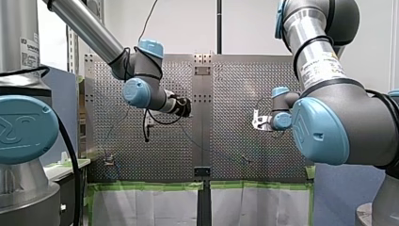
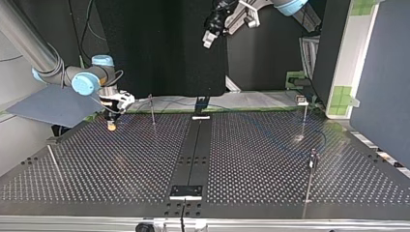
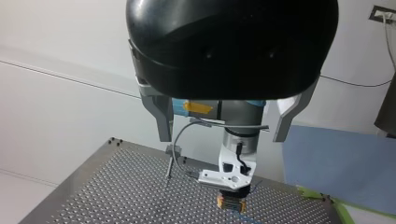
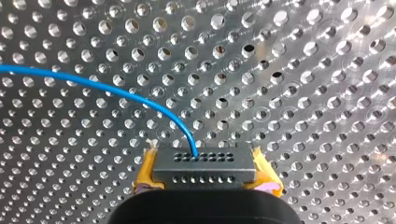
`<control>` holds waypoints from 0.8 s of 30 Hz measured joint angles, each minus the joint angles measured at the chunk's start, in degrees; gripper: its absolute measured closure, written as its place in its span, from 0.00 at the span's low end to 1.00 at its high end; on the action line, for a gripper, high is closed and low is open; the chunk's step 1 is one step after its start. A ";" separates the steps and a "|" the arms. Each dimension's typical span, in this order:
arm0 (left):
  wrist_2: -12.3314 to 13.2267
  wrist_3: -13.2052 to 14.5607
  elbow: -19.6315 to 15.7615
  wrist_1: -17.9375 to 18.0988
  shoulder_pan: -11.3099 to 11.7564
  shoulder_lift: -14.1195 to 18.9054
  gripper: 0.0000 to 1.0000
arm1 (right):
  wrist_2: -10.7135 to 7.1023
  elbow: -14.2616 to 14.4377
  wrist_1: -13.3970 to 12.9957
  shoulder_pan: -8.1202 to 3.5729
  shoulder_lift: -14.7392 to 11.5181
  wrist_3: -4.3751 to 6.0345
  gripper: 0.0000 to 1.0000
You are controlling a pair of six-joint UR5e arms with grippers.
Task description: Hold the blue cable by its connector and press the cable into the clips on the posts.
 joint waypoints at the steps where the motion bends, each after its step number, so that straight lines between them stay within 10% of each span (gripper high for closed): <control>1: 0.00 0.03 -0.10 0.12 0.00 0.18 0.00 | -0.05 0.02 -0.02 0.01 -0.01 -0.01 1.00; 24: -0.02 0.11 -0.30 0.38 0.02 0.55 0.00 | -0.17 0.07 -0.06 0.03 -0.03 -0.05 1.00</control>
